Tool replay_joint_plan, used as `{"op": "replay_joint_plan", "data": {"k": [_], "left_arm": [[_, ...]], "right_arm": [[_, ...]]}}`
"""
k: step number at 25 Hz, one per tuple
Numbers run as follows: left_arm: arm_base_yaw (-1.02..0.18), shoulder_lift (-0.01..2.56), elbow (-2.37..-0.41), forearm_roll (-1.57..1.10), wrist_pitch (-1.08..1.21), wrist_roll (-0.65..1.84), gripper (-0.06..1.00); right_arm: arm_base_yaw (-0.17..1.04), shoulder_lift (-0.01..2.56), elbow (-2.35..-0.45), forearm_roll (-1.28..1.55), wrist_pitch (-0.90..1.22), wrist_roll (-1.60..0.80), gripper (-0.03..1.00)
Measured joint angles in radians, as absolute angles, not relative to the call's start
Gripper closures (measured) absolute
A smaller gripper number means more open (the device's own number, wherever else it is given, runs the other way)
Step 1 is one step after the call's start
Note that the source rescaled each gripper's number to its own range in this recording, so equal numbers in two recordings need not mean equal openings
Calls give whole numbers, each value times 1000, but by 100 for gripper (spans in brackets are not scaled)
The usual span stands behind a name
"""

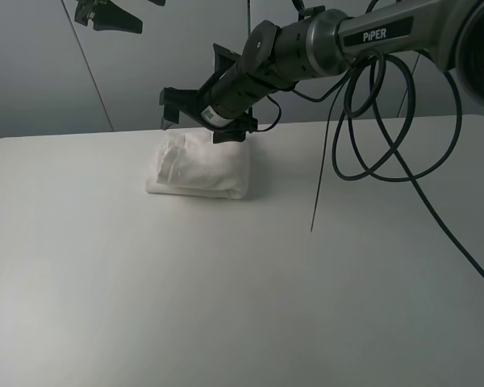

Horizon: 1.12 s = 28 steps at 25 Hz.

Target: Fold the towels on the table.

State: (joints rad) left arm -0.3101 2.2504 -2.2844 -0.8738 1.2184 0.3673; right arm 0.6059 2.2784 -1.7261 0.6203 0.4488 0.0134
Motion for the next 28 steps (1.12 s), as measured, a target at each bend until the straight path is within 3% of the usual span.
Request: {"op": "replay_joint_plan", "data": {"k": [10,17,28], "left_arm": [[-310,2250,-2284,-858,1218,369,0],[-310,2205,-2284,-685,1220,369,0],[-310,2050,-2228,-273,1220,301,0]], "right_arm": [[607,2233,-1726,562,577,-132,-3],[607,2109,-1726,109,747,-33,-3],[607,1964,-1726,-342,1072,114,-3]]}}
